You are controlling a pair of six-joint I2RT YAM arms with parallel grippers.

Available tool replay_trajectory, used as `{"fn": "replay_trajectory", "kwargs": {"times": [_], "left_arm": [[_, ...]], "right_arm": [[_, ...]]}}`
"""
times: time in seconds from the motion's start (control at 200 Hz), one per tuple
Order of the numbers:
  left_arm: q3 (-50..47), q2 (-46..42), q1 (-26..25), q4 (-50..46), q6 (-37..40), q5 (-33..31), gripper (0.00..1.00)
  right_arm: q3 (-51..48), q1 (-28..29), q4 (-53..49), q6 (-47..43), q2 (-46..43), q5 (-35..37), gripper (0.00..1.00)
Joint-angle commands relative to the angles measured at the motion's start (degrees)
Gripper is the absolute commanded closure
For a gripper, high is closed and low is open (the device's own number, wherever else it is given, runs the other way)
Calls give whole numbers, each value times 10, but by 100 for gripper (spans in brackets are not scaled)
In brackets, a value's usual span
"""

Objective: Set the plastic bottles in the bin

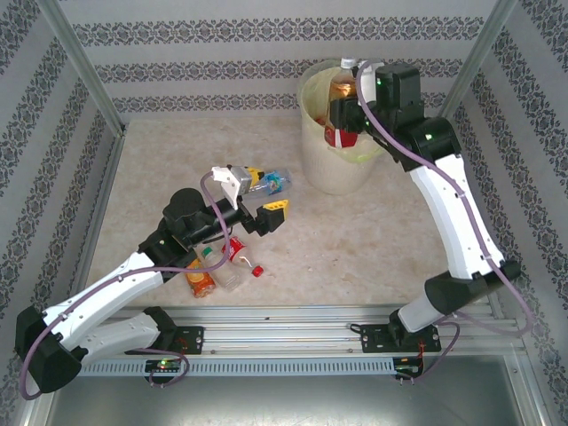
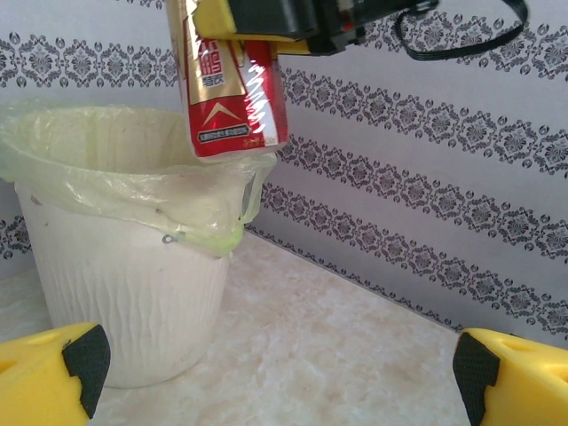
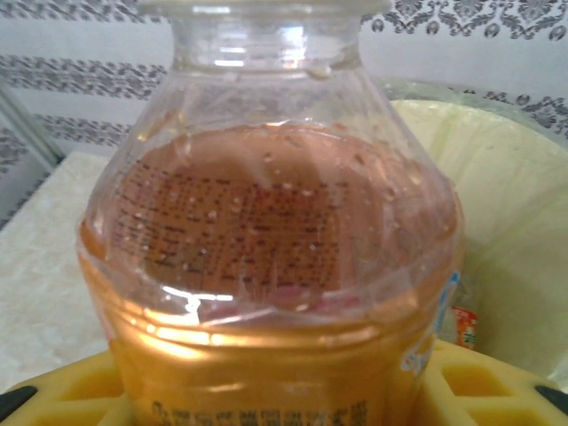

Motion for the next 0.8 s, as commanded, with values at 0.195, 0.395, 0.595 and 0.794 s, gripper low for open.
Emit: {"fn": "replay_trajectory", "kwargs": {"times": [0.195, 0.395, 0.595, 0.794], "left_arm": [[8, 22, 12, 7, 14, 10, 0], [14, 33, 16, -2, 14, 16, 0], [19, 41, 17, -13, 18, 21, 0], [23, 49, 18, -21, 21, 22, 0]], "right_arm": [[187, -31, -81, -36, 131, 44, 47], [295, -43, -127, -33, 223, 16, 47], [342, -65, -143, -18, 288, -42, 45], [356, -77, -159, -14, 331, -82, 43]]}}
